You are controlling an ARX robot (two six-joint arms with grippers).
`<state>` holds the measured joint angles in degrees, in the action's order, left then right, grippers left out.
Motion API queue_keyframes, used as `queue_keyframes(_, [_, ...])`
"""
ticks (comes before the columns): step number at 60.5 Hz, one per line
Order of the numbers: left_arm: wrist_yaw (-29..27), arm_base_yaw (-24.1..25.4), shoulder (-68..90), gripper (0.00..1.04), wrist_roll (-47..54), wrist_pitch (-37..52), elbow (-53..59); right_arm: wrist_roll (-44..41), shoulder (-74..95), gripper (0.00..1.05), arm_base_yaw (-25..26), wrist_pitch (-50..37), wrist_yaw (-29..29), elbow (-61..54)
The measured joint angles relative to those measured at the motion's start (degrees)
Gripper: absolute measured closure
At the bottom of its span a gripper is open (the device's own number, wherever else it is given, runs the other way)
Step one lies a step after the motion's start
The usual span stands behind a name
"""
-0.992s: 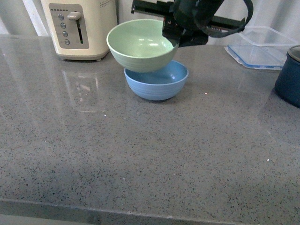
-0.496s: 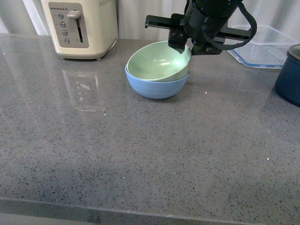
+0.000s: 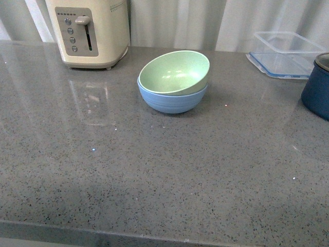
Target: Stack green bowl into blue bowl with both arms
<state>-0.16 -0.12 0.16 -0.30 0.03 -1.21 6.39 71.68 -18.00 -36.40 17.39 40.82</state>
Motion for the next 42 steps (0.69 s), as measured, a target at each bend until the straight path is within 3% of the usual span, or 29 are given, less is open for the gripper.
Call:
queue_keyframes(3, [0.0, 0.0, 0.0, 0.07, 0.0, 0.0, 0.0, -3.2, -3.5, 0.69, 2.3, -2.0, -1.5, -7.9])
queue_keyframes(15, [0.1, 0.0, 0.0, 0.07, 0.0, 0.0, 0.0, -5.7, -8.5, 1.03, 6.1, -4.0, -5.8, -19.7])
queue_keyframes(42, [0.1, 0.0, 0.0, 0.07, 0.0, 0.0, 0.0, -6.2, -23.1, 1.04, 12.1, -3.0, -11.8, -32.0])
